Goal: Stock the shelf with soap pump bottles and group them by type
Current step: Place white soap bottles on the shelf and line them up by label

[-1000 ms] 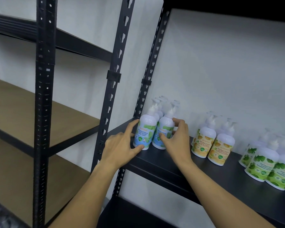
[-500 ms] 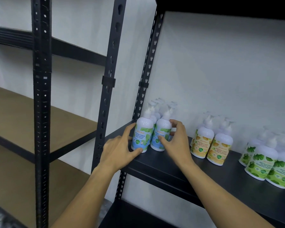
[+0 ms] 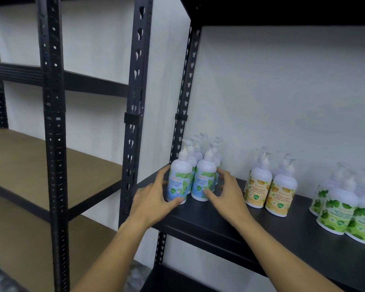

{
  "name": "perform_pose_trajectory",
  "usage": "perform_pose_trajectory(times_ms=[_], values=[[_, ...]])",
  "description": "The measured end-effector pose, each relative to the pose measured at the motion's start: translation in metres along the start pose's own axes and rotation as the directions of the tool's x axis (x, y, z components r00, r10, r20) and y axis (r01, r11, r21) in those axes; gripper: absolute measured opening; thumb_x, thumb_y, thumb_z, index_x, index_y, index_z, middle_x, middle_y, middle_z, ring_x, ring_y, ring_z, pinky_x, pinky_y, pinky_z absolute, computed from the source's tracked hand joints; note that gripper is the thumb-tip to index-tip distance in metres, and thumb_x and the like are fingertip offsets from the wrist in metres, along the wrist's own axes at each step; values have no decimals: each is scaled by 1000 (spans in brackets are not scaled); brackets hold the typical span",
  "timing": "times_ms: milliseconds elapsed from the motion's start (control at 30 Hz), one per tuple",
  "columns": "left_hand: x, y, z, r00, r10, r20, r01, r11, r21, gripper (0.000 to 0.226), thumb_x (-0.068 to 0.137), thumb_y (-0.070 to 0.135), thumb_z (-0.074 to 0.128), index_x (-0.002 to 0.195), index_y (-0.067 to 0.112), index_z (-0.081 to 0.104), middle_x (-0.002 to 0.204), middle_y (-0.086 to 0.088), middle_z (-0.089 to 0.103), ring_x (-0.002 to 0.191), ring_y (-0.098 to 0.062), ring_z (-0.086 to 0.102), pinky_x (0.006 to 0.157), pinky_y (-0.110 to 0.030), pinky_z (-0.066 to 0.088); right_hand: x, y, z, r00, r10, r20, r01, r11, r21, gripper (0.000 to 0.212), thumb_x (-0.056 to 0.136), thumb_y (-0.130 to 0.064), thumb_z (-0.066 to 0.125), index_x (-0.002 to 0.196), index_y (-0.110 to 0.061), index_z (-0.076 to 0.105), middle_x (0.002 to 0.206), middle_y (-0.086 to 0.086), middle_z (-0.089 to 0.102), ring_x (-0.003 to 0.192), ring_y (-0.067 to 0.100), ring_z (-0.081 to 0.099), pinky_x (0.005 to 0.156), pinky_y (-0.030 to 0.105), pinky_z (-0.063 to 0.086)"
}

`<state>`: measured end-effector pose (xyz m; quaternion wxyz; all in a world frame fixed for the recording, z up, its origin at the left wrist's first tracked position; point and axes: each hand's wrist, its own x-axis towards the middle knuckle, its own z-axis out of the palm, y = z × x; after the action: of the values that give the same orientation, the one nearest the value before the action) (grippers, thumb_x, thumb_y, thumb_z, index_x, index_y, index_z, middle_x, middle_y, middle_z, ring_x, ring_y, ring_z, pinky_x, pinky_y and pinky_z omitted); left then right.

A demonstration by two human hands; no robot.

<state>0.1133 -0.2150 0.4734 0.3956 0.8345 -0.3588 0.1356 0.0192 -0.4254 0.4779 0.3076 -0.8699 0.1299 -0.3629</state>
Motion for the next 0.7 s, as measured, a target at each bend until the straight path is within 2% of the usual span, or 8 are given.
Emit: perform_pose_trajectory(times_ms=[67,167,300,433,700], values=[[-4,0,-1,1000,-30,-4,30,998,-52,88,81,51,68,147,47,9,134,16,58,112,-11,62,94,-38,49,-6,2,-10,996,27,88,-16,992,-122,62,86,-33,72,140,-22,44,133,-1,50,119,11,50,92,21,37],[-14,9,2,993,-53,-102,47,997,-54,79,88,49,61,151,37,15,147,4,42,133,-19,40,105,-43,40,-13,7,-30,974,93,208,-24,949,-314,52,90,-42,66,135,-21,50,131,1,52,119,17,53,93,25,41],[-35,36,13,964,73,-257,-50,994,95,58,90,38,56,142,26,34,134,2,42,119,-20,40,93,-37,40,-27,9,-63,944,149,293,6,883,-469,49,94,-50,57,134,-22,53,134,0,53,122,16,51,100,32,44],[-48,69,30,966,171,-193,-132,971,198,48,89,43,46,133,26,44,127,1,45,113,-19,43,96,-38,41,-49,6,-99,947,168,275,14,831,-557,47,95,-53,52,130,-23,55,130,-1,56,114,18,56,94,37,48],[-72,153,77,928,373,26,-372,916,151,51,90,53,28,131,31,48,131,9,47,124,-13,41,106,-34,31,-115,16,-193,953,243,180,-39,690,-722,48,96,-58,45,127,-23,57,124,3,57,113,24,55,92,40,46]])
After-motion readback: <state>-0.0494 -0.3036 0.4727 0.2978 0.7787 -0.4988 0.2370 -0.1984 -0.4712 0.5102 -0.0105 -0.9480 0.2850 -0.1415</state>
